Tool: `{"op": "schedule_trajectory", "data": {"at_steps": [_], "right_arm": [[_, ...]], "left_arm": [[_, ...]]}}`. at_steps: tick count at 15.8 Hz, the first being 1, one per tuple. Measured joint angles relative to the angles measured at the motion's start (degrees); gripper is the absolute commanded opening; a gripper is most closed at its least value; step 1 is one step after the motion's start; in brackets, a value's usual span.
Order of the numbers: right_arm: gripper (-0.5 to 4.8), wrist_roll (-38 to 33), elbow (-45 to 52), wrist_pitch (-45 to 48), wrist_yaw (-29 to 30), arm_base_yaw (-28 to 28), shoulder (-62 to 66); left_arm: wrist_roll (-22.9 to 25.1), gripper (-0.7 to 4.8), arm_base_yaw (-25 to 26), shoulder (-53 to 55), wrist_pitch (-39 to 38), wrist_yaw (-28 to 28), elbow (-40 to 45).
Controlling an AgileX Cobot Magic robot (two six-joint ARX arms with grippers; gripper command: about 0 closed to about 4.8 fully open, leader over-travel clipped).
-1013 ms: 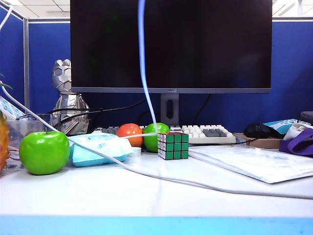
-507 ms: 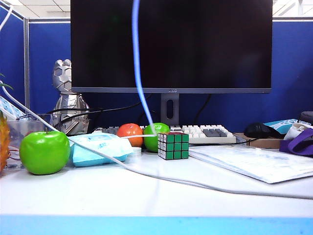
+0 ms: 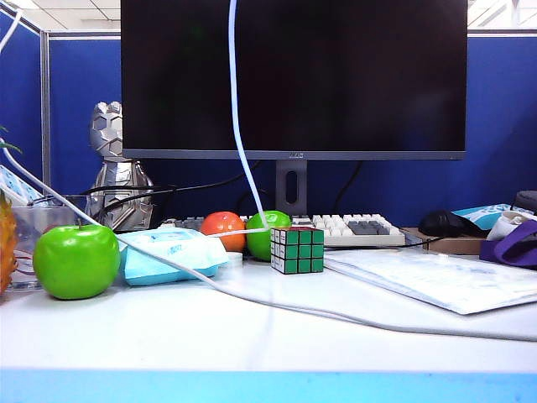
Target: Pick up the Type-C charging cable and the charging base, insert one end of the Type-C charger into the corresponding slot on the base, and finally place the plugged-in charger back on the table.
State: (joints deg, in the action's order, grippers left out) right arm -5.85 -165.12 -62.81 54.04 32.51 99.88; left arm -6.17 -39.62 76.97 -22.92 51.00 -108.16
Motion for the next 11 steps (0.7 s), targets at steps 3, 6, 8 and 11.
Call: {"op": "schedule_trajectory", "data": {"at_steps": [3,6,8,11], "right_arm": [[1.17,0.0,0.1,0.0,0.1,0.3,0.0],[1.17,0.1,0.1,-2.0,0.5,-2.4,-1.3],[1.17,0.1,-0.1,-2.3,1.0,-3.0,-2.5],[1.17,0.0,0.0,-2.2,4.8,-2.8,-2.9]], "left_arm": [[0.2,-0.06,0.0,-0.1,0.0,0.2,0.0],[0.2,-0.06,0.0,-0.1,0.0,-0.3,0.0],[0.2,-0.06,0.1,0.0,0.0,-0.7,0.0],[0.2,-0.06,0.1,0.1,0.3,-0.7,0.0]]}}
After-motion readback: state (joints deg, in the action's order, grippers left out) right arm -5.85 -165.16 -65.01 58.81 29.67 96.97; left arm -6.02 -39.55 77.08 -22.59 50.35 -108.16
